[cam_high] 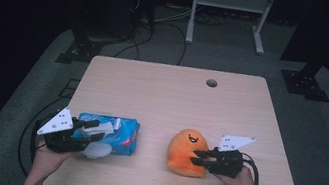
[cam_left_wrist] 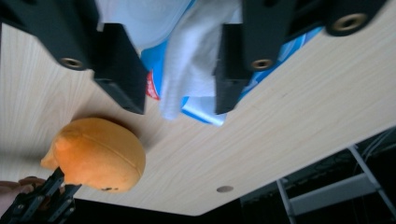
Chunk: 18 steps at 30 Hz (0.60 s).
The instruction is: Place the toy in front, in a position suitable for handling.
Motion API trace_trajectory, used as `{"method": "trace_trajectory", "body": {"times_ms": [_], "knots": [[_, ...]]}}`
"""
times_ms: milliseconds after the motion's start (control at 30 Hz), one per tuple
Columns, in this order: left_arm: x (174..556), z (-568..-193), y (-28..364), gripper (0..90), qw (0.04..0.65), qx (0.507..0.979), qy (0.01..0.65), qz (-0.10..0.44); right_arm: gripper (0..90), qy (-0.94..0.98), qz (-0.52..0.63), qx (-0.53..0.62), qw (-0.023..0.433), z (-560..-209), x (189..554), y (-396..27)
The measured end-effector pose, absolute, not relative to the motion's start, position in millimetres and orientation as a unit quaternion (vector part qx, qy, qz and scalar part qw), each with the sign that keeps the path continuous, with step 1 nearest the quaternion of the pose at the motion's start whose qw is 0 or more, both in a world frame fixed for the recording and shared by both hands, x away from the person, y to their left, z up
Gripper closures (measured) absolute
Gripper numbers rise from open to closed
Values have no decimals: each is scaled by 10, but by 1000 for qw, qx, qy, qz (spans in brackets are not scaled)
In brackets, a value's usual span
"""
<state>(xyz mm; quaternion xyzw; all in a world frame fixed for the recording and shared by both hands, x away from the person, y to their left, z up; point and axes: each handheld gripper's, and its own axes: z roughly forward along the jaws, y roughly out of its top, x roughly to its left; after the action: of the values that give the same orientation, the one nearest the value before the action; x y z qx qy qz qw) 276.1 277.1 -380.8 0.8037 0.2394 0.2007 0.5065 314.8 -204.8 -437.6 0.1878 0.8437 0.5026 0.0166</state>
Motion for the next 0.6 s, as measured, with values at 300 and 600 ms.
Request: {"method": "trace_trajectory", "body": {"times_ms": [300,600], "knots": [[2804,-3839,2859,879,511,806,252,161,690,841,507,190,14,-4388,3161,-2044],[2842,-3691,2975,886,541,786,258,152,688,841,507,190,15,-4389,3170,-2034]]}}
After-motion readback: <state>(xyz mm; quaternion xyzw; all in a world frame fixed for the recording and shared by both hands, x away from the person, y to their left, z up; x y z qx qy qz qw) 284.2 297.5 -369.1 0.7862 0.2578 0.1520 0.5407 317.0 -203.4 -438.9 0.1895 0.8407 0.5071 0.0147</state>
